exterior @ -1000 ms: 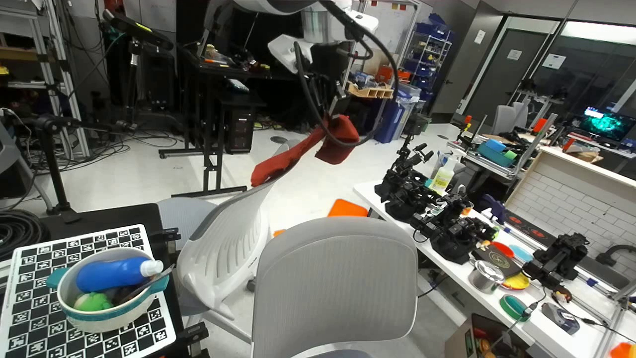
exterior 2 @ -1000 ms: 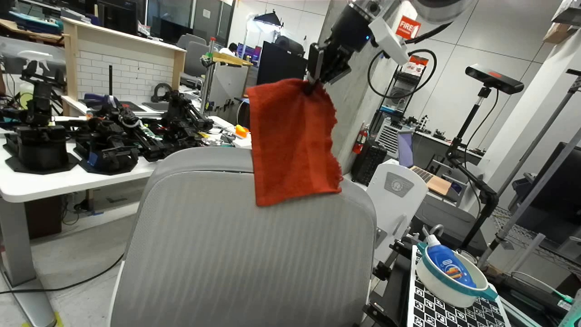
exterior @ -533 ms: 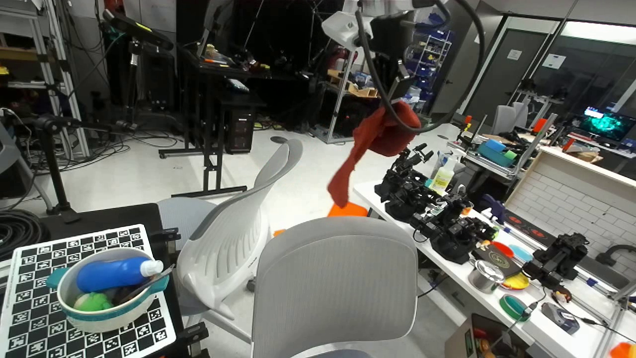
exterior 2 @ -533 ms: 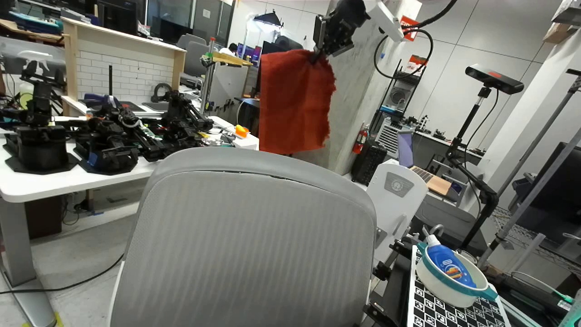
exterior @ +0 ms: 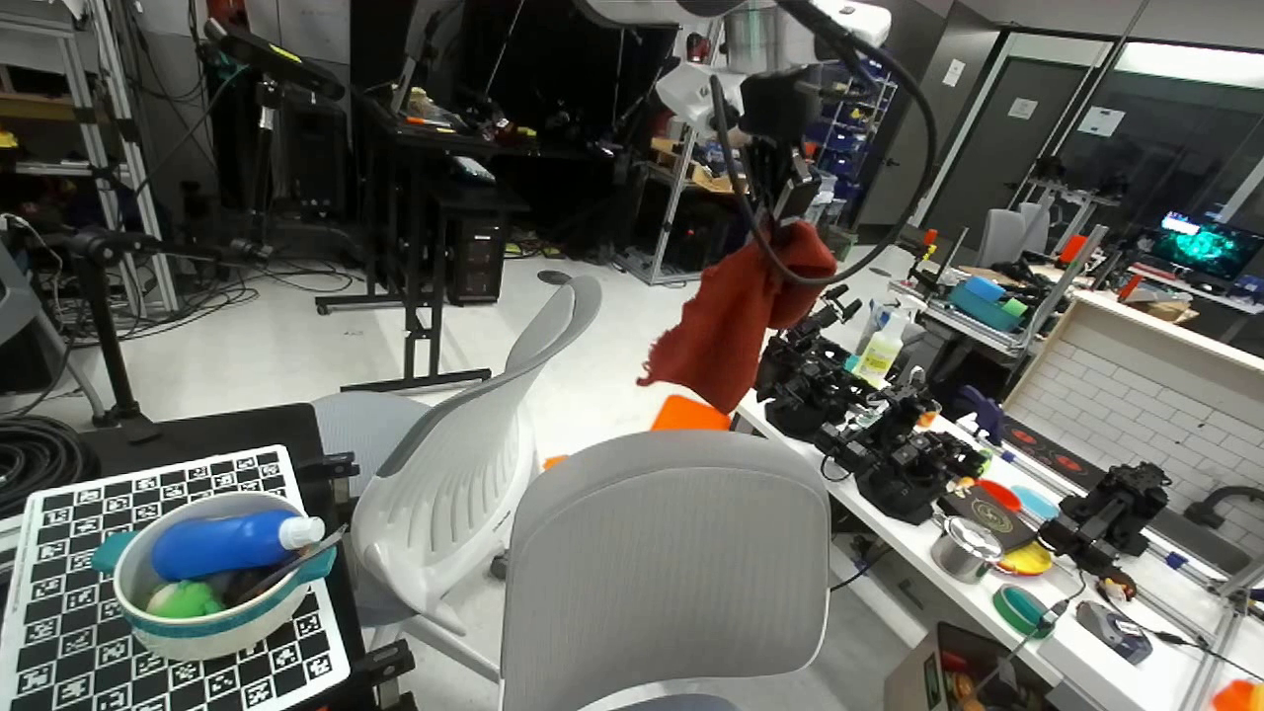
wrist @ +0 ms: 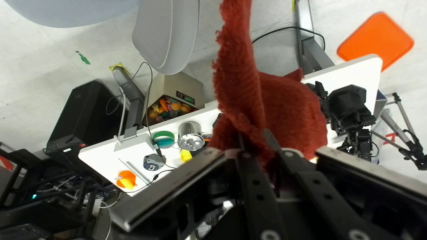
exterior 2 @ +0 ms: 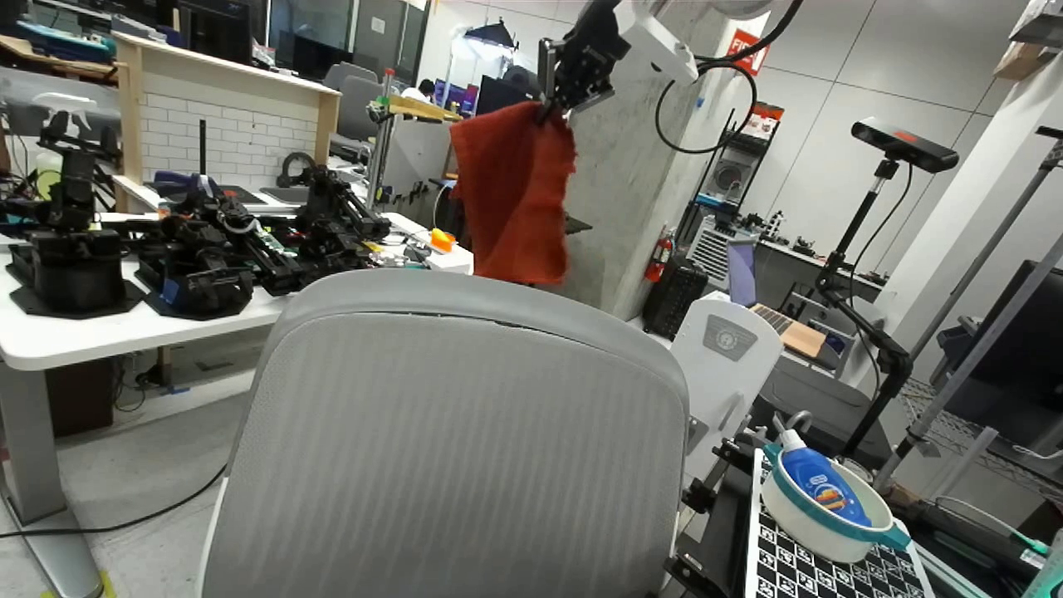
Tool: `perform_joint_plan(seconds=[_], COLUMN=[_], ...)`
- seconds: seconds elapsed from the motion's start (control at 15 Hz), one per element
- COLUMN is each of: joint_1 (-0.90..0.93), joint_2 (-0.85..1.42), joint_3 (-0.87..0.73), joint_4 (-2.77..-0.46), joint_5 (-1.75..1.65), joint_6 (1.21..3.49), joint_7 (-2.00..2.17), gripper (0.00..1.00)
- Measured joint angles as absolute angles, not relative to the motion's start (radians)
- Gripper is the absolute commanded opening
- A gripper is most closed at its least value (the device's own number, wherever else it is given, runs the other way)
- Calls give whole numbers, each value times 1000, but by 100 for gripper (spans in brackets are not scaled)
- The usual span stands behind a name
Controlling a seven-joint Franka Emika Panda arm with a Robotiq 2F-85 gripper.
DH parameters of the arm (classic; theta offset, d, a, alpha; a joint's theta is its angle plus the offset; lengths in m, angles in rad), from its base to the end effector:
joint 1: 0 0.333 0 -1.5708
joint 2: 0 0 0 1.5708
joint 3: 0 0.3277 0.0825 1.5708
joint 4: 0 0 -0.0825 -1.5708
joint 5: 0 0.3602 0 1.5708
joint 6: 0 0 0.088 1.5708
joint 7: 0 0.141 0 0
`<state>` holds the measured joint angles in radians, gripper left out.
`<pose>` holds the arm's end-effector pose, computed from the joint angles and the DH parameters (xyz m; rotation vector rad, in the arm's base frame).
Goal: Move the orange towel from the chair on the right to the one on the left
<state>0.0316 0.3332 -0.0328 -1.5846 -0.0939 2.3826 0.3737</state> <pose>0.6938 -0.0011 0.4845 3.0140 -0.4828 0.7355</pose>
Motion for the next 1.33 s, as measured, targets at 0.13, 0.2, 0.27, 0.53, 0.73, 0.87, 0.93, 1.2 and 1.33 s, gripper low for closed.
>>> perform_joint_plan(seconds=[0.13,0.2,0.27,0.53,0.73,0.87,0.93,1.2,1.33], joint_1=[63,78,92,147,170,169,169,163,161], joint_2=[372,390,408,452,461,459,457,431,406], joint_3=[-44,-51,-58,-84,-99,-108,-117,-150,-164], joint_4=[-1574,-1569,-1565,-1570,-1577,-1577,-1577,-1642,-1719], joint_5=[-137,-156,-173,-218,-233,-233,-233,-233,-234], joint_6=[2407,2417,2424,2437,2437,2438,2438,2474,2507], joint_7=[441,470,496,567,595,599,600,608,624], gripper=[3,3,3,3,3,3,3,3,3])
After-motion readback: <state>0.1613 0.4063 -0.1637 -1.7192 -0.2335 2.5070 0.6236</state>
